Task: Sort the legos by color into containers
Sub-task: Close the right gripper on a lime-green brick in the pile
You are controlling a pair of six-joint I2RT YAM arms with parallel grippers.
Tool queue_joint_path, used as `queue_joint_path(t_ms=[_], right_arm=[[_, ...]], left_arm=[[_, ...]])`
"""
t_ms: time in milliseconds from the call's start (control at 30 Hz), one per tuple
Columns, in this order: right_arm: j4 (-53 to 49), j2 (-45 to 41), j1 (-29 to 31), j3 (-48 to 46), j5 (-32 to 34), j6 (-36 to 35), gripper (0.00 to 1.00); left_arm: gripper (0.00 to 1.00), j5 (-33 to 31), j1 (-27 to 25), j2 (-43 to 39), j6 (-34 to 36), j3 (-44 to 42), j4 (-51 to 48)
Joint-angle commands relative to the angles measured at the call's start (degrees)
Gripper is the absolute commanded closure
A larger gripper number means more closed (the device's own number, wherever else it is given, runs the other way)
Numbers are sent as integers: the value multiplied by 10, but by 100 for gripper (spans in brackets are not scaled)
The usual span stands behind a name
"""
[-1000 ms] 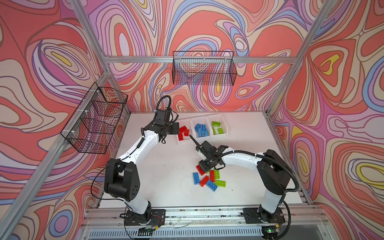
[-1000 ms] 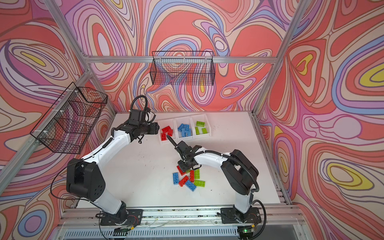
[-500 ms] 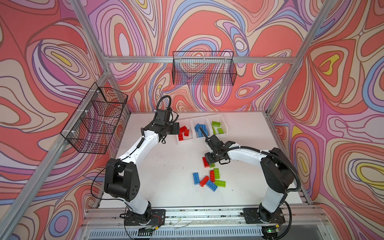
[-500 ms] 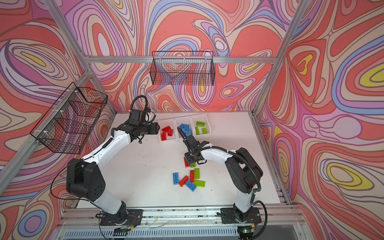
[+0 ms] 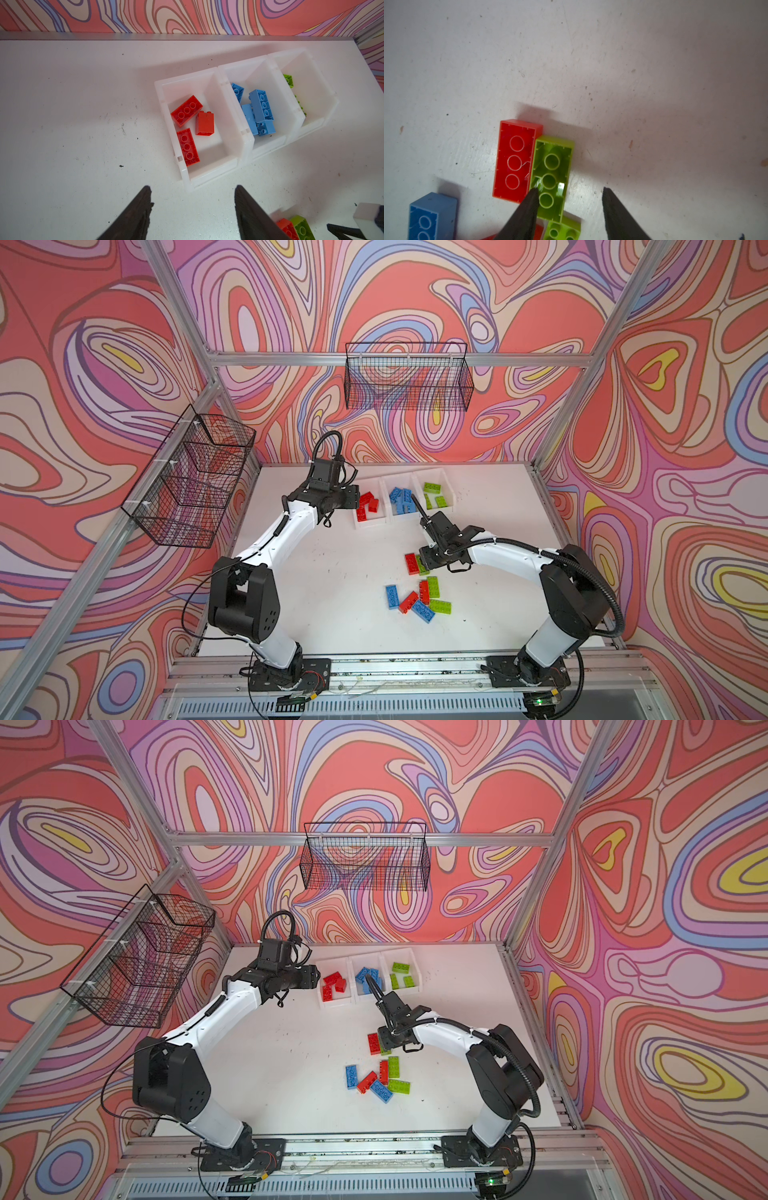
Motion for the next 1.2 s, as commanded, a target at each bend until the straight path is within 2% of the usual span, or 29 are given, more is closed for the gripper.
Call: queue_joint_path(t_ms=[0,200,367,600,667,800,867,1167], right_arm=[[6,18,0,-1,5,3,50],[10,39,-2,7,10,11,60],[4,27,-29,-5,26,26,67],[-9,17,-56,3,48,24,69],[-6,12,-56,7,34,17,65],[-2,-4,-56,9,-3,-20,45],[-6,-9,-56,9,-17,-34,40],[-8,31,-56,26,3,-47,39]], left_arm=[[34,3,3,-5,-1,-6,10],[34,2,3,-6,-1,-6,10],[34,3,3,-5,0,-6,10],[34,2,3,-6,1,-5,10],[34,2,3,-7,2,-5,9],[34,2,3,-8,2,-5,10],[34,4,3,-6,0,-5,11],[34,0,0,-12,8,-24,12]])
